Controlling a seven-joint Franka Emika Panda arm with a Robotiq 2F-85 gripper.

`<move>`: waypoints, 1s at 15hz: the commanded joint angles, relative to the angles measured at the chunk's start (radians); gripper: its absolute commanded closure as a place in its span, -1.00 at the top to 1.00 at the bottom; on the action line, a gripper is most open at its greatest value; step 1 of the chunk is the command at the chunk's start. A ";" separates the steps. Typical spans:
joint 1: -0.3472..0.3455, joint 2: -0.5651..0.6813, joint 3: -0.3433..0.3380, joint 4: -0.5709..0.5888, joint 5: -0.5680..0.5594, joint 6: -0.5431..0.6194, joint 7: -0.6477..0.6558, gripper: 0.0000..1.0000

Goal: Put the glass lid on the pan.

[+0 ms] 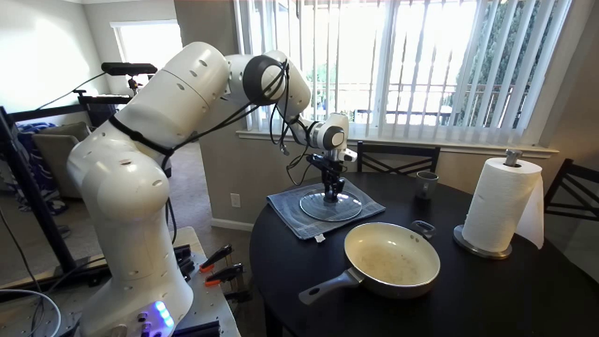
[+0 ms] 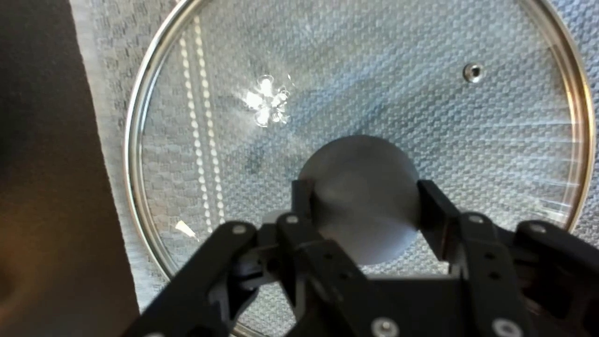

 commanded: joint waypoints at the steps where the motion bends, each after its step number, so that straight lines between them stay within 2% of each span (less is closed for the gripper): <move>1: -0.020 -0.011 0.016 0.003 0.036 -0.041 -0.037 -0.35; 4: -0.027 -0.026 0.013 -0.002 0.041 -0.040 -0.033 -0.35; 9: -0.035 -0.126 -0.004 -0.042 0.030 -0.042 -0.031 -0.35; 15: -0.039 -0.195 -0.021 -0.013 0.008 -0.119 -0.032 -0.35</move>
